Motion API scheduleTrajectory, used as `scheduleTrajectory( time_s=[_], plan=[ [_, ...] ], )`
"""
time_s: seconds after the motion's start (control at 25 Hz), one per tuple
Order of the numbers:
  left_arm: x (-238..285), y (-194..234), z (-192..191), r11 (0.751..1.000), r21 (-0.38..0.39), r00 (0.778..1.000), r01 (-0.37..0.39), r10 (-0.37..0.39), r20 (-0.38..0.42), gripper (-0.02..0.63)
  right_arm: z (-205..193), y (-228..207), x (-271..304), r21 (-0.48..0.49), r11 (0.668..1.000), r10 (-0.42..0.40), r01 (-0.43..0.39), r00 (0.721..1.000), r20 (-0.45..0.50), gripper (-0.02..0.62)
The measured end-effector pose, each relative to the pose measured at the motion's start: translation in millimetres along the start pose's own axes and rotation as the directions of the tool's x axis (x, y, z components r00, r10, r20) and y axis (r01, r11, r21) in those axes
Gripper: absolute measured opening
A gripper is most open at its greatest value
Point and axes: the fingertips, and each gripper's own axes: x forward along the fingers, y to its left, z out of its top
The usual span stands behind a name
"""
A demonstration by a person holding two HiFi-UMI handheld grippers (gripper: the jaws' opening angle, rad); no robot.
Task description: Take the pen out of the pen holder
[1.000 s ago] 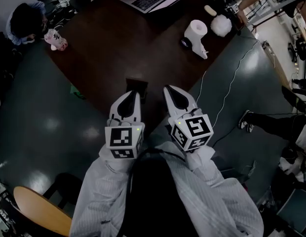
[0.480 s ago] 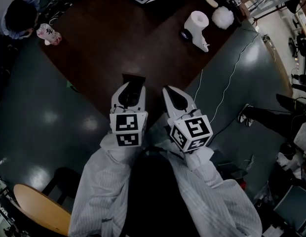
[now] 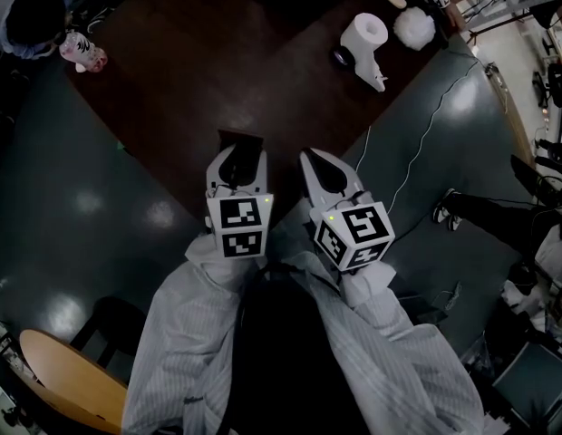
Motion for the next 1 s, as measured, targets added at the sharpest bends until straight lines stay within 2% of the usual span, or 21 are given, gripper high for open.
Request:
scheduleTrajectory(
  time_s=[0.24,0.4,0.68,1.0],
  plan=[
    [4.2,3.8,-2.3,1.000,0.002,1.000,-0.011,0.011,-0.017,0.140,-4.9,-0.5,2.4,0.011,1.000,0.003,-0.003,1.000,-0.015,0.002],
    [4.0,10.5,-3.3,0.999,0.009,0.999,-0.033,0.033,-0.018,0.066,-5.3,0.7,1.9,0.011,1.000,-0.002,0.002,1.000,-0.014,0.002],
    [4.3,9.3,-5.5,1.000,0.018,1.000,-0.014,0.014,-0.017,0.063,-11.6,-1.8,-3.1,0.022,1.000,-0.020,0.020,1.000,-0.013,0.002],
    [-14.0,11.5,10.5,0.999,0.038,0.999,-0.013,0.012,0.032,0.063,-2.7,5.9,-8.9,0.011,1.000,-0.018,0.018,1.000,0.024,0.002]
  ],
)
